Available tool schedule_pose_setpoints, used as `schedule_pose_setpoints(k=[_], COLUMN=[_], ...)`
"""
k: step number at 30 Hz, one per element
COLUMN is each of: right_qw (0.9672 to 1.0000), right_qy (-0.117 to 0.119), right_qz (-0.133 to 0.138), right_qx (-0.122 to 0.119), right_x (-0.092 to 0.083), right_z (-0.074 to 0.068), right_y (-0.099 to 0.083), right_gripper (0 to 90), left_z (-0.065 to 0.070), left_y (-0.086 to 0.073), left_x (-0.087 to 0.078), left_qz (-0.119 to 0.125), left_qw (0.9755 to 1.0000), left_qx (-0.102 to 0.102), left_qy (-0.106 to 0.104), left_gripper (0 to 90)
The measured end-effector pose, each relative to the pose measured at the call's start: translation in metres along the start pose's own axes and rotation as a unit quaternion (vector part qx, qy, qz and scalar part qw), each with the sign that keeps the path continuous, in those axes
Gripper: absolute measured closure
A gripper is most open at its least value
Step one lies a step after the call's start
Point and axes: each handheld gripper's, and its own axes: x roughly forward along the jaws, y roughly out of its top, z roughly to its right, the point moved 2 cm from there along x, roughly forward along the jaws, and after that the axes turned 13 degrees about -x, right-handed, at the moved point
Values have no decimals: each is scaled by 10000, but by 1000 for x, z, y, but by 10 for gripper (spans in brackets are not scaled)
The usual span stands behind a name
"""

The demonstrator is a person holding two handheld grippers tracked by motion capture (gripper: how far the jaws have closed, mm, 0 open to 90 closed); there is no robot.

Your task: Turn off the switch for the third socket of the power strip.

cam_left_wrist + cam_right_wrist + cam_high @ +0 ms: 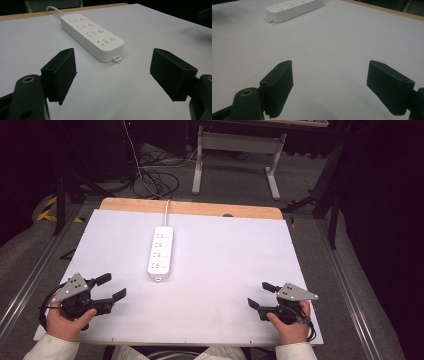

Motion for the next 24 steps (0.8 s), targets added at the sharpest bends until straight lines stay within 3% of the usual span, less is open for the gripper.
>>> schedule_pose_setpoints(k=[6, 14, 24], right_qw=[10000, 10000, 10000], right_qy=[20, 14, 10], right_qz=[-10, -35, -20], right_qx=[-45, -56, -33], right_x=[0, 1, 1], right_z=[-1, -1, -1], right_y=[0, 0, -1], right_gripper=[219, 221, 221], left_z=[-1, 0, 4], left_y=[1, 3, 9], left_x=[-2, -3, -3], left_qz=[-100, -201, -424], left_qw=[9995, 9993, 9990], left_qx=[245, 240, 20], left_qy=[171, 182, 121], left_gripper=[230, 233, 269])
